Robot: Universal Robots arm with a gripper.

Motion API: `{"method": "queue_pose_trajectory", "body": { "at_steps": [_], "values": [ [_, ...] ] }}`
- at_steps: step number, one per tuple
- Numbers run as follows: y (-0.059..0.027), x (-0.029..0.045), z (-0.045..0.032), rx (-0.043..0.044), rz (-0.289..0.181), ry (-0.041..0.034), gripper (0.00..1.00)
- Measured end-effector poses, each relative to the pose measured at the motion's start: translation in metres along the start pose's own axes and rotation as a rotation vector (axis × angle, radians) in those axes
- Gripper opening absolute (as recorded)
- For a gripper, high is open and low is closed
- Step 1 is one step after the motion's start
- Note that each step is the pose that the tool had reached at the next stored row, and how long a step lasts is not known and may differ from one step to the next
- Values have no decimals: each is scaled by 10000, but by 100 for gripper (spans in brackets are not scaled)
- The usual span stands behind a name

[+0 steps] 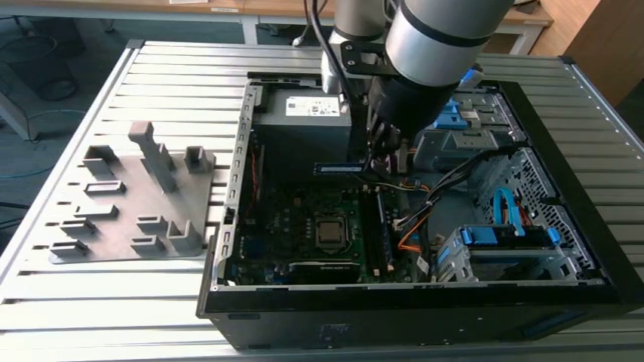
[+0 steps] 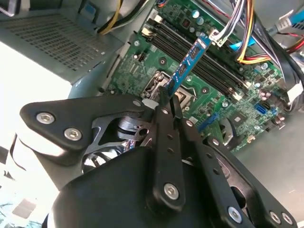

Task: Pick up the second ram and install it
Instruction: 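Pick up the second ram and move it above second insertion slot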

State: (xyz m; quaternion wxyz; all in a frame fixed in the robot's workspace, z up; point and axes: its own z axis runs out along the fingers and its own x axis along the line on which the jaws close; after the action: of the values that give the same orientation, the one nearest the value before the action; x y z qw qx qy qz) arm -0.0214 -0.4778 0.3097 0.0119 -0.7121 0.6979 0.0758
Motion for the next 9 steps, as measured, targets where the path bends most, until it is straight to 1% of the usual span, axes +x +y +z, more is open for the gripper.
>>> {"method": "queue_pose_trajectory", "body": {
  "at_steps": [3, 9],
  "values": [
    [0, 26, 17, 23, 190, -17, 14],
    [-1, 135, 45, 43, 342, -30, 14]
  ]
}}
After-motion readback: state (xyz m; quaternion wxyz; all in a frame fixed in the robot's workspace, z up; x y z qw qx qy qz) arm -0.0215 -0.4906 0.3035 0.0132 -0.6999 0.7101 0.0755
